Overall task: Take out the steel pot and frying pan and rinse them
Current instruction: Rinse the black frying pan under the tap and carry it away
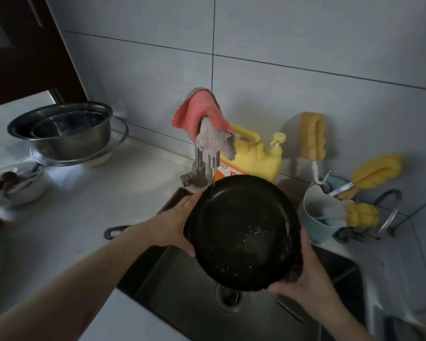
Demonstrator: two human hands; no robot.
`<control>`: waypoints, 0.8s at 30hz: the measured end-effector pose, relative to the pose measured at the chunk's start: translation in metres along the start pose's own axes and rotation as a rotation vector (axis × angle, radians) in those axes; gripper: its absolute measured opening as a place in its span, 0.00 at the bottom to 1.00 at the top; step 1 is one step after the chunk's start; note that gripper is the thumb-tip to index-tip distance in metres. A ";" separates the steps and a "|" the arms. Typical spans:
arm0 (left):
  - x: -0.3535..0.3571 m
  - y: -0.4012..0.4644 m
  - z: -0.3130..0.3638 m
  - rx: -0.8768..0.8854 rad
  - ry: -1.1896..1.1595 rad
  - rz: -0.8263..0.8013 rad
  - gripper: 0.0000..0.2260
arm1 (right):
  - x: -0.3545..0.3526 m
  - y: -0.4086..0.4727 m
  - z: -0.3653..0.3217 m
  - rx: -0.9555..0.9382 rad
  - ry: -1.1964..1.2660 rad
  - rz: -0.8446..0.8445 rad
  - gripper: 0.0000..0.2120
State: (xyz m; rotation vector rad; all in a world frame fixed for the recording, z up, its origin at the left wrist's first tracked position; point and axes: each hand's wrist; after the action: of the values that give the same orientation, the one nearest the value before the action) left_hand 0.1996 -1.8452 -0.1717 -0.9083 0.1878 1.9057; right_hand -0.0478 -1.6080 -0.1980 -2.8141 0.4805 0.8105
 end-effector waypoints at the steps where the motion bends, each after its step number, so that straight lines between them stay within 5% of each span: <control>1: 0.007 0.001 -0.004 -0.033 -0.058 -0.025 0.62 | -0.012 0.001 -0.004 -0.016 -0.054 -0.032 0.66; 6: 0.027 0.003 -0.001 -0.154 -0.160 -0.216 0.56 | -0.050 0.008 -0.013 0.047 -0.258 -0.239 0.60; 12: -0.009 0.006 -0.006 -0.233 -0.106 -0.470 0.51 | -0.021 0.009 -0.004 0.220 -0.111 -0.421 0.55; 15: -0.036 0.002 -0.007 -0.262 -0.023 -0.440 0.54 | 0.017 0.010 0.003 0.263 0.037 -0.404 0.57; 24: -0.035 -0.022 -0.013 -0.090 0.006 -0.096 0.55 | 0.048 0.017 -0.001 0.004 0.092 -0.125 0.66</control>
State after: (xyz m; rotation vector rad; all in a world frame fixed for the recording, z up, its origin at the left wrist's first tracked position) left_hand 0.2323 -1.8648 -0.1525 -0.9663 0.0612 1.8346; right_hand -0.0150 -1.6369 -0.2245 -2.8538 0.3152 0.6571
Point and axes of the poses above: each hand's wrist, its own y-axis towards the middle knuckle, its own x-axis out of the palm, z = x × y, and after that the axes turned 9 degrees about -y, right-handed
